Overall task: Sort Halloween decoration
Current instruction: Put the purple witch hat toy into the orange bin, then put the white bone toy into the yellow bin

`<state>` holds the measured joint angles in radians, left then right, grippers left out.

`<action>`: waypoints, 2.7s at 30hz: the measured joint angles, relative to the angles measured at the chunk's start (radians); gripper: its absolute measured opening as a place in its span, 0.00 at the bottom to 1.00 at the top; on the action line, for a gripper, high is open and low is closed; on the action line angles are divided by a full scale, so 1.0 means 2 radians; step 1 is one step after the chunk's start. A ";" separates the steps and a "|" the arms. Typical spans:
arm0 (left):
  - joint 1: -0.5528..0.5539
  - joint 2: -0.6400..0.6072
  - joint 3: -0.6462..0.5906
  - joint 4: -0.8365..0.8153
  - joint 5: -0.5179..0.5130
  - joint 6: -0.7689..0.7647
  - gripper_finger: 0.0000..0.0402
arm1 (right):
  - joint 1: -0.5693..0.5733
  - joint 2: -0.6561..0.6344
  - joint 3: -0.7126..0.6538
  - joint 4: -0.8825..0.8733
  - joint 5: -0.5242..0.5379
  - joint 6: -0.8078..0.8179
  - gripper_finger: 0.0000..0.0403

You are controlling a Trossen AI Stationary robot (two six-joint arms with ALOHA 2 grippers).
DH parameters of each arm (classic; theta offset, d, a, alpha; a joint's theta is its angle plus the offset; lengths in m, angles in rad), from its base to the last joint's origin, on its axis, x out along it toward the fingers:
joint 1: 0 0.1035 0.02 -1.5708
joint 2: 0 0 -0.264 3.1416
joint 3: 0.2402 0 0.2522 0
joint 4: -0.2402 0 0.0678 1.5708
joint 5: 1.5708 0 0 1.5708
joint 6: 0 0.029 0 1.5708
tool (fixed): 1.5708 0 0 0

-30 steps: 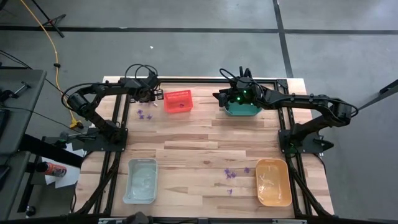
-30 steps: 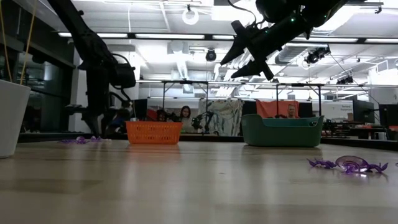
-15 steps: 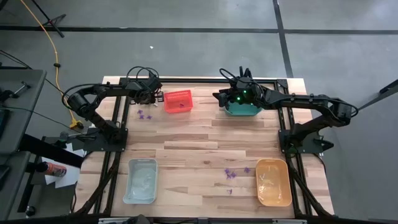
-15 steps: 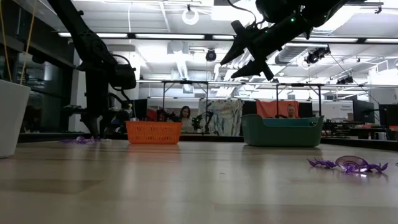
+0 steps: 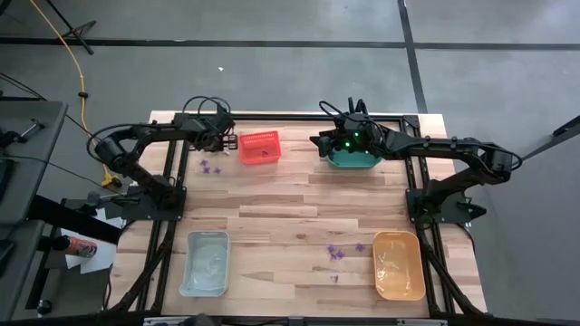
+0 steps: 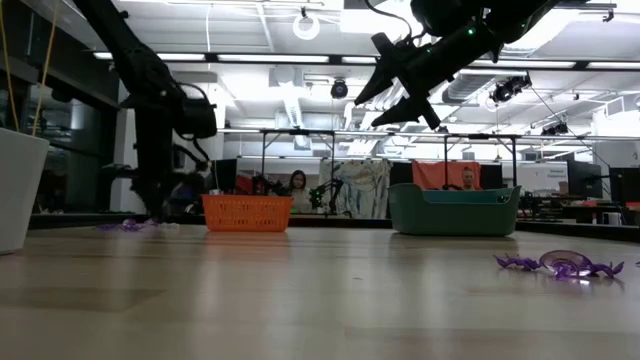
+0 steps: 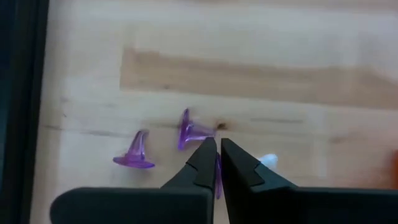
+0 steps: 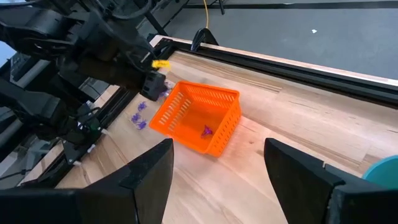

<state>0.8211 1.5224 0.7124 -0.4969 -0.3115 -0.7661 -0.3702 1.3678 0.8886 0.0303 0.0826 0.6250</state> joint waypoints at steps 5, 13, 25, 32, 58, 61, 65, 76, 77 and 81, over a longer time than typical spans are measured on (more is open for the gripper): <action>0.006 -0.063 0.000 0.004 -0.006 0.005 0.00 | 0.000 0.000 0.000 0.000 0.000 -0.001 0.61; 0.001 -0.186 0.000 0.057 0.014 0.046 0.00 | 0.000 0.000 0.000 0.000 0.020 -0.002 0.61; -0.114 -0.263 0.001 0.253 0.165 0.097 0.00 | 0.000 0.000 0.000 0.002 0.019 -0.008 0.61; -0.153 -0.252 0.001 0.284 0.148 0.122 0.00 | 0.000 0.000 0.000 0.002 0.012 -0.011 0.61; -0.137 0.009 0.151 0.018 0.113 0.254 0.00 | 0.000 0.000 0.000 0.002 0.011 0.002 0.61; -0.137 0.035 0.151 0.021 0.110 0.253 0.01 | 0.000 0.000 0.000 0.002 0.011 0.002 0.61; -0.137 0.053 0.150 0.020 0.110 0.245 0.08 | 0.000 0.000 0.000 0.002 0.011 0.002 0.61; -0.121 -0.011 0.202 -0.067 0.047 0.253 0.34 | 0.000 0.000 0.000 0.002 0.011 0.002 0.61; -0.119 -0.022 0.205 -0.076 0.031 0.253 0.35 | 0.000 0.000 0.000 0.002 0.011 0.002 0.61; -0.100 -0.057 0.206 -0.135 -0.031 0.191 0.39 | 0.000 0.000 0.000 0.002 0.011 0.002 0.61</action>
<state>0.6202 1.4079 1.1237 -0.7671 -0.3731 -0.3837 -0.3703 1.3678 0.8886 0.0341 0.1051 0.6281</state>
